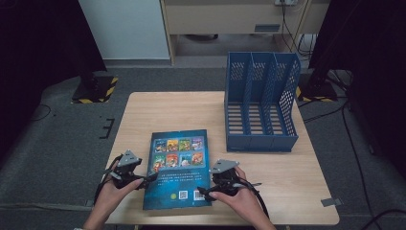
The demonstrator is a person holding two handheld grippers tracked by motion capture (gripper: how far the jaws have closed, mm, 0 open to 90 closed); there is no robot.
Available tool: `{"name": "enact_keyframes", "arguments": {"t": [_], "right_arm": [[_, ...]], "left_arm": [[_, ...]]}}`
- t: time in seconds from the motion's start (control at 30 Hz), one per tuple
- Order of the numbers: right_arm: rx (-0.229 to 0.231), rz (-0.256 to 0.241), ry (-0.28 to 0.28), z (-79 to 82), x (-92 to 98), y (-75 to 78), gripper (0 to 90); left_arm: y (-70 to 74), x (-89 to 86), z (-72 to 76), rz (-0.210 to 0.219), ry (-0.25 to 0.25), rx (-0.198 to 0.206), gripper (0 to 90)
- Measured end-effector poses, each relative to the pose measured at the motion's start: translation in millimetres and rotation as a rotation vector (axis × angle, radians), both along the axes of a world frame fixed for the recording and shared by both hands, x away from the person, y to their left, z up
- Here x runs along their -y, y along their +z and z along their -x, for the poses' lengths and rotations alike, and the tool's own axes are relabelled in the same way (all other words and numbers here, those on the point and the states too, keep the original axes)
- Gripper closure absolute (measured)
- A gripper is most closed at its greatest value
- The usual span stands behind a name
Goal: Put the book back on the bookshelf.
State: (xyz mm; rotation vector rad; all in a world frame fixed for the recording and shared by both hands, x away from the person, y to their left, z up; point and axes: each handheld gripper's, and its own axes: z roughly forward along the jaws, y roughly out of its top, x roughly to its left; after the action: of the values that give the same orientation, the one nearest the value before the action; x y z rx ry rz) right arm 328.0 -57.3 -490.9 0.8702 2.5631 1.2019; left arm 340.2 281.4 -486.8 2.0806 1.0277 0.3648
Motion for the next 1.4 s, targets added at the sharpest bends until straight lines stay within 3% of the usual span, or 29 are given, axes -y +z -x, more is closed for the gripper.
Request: {"name": "enact_keyframes", "arguments": {"t": [0.17, 0.4, 0.63, 0.93, 1.23, 1.4], "right_arm": [[-0.019, 0.007, 0.017, 0.1, -8.4, -4.4, 5.7], [-0.034, 0.015, 0.016, -2.9, -11.5, -8.6, 3.5], [-0.062, -0.020, 0.005, -8.5, -9.2, -14.3, 0.5], [-0.130, -0.067, -0.010, -20.1, -7.4, -20.0, 0.4], [-0.201, -0.103, 0.001, -30.1, -12.5, -25.1, 0.7], [-0.202, -0.103, 0.001, -30.9, -13.2, -25.3, 0.7]], "left_arm": [[-3.2, 2.3, -0.1, 0.002, -0.015, -0.011, 4.7], [-11.2, 7.4, -1.3, -0.027, -0.042, -0.043, 4.1], [-16.0, 6.8, -3.4, 0.012, -0.040, -0.070, 1.7], [-23.5, 5.9, -11.9, 0.082, -0.063, -0.137, 0.0], [-26.9, 1.8, -18.4, 0.115, -0.067, -0.154, 0.0], [-31.3, 1.1, -25.8, 0.156, -0.089, -0.200, 0.0]]}}
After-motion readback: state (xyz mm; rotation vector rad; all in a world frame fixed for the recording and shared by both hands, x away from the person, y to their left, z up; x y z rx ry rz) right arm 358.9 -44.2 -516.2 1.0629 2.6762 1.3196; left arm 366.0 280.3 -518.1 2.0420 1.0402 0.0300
